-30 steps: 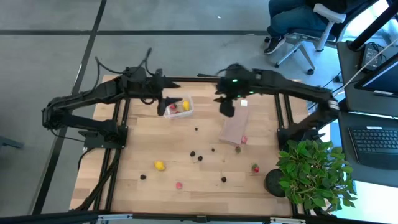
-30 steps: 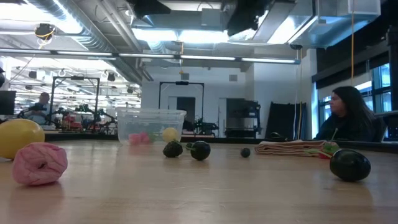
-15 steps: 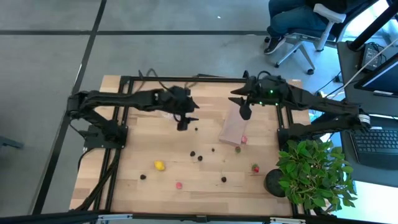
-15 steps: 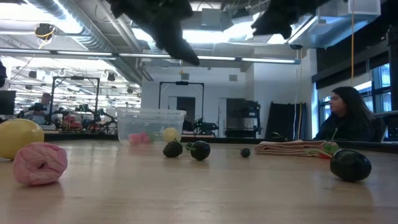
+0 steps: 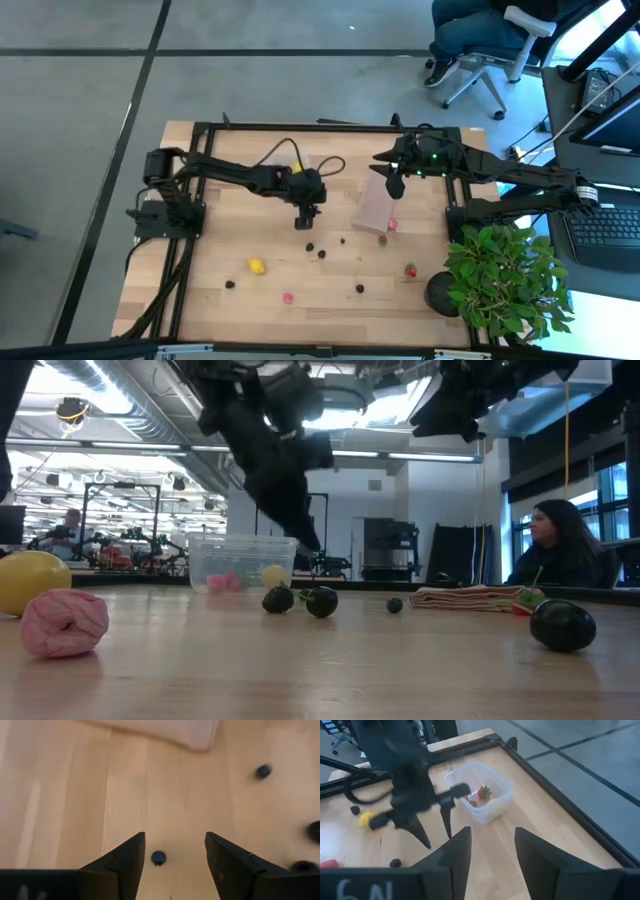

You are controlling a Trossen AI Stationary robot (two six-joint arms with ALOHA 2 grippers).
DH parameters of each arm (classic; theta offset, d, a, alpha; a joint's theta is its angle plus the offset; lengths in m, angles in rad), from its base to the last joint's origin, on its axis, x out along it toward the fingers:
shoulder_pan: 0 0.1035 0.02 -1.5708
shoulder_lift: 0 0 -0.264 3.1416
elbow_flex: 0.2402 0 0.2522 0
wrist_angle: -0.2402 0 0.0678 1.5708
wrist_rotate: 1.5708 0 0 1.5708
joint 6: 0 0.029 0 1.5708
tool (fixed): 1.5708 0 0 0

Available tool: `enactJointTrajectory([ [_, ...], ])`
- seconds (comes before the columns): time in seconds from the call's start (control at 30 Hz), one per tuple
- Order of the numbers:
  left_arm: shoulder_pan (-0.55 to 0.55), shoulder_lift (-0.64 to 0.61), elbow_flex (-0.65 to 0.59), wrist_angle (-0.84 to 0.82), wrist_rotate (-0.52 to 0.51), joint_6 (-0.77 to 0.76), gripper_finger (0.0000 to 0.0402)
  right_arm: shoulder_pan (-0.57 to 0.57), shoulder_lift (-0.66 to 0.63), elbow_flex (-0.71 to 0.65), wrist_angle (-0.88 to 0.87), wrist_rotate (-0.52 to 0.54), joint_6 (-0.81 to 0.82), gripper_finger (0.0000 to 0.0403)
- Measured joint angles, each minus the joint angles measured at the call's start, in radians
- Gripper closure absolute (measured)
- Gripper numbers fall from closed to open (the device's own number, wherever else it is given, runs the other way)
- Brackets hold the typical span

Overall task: Pick and placing Produce into tupperware
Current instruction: Adjust the transparent bin

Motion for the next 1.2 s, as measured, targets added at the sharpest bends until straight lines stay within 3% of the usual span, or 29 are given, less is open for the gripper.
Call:
enactJointTrajectory([
  [0.5,0.009,0.094,0.000,-0.005,-0.056,-0.015,0.0225,0.000,0.000,0.000,0.002,-0.002,-0.024,0.0248],
  [0.97,0.016,0.073,-0.001,-0.006,-0.054,-0.046,0.0238,0.000,0.000,0.000,0.001,-0.001,-0.046,0.0248],
  [1.2,-0.005,0.008,-0.001,-0.057,-0.012,-0.146,0.0238,0.000,0.000,0.000,0.000,-0.001,-0.046,0.0248],
])
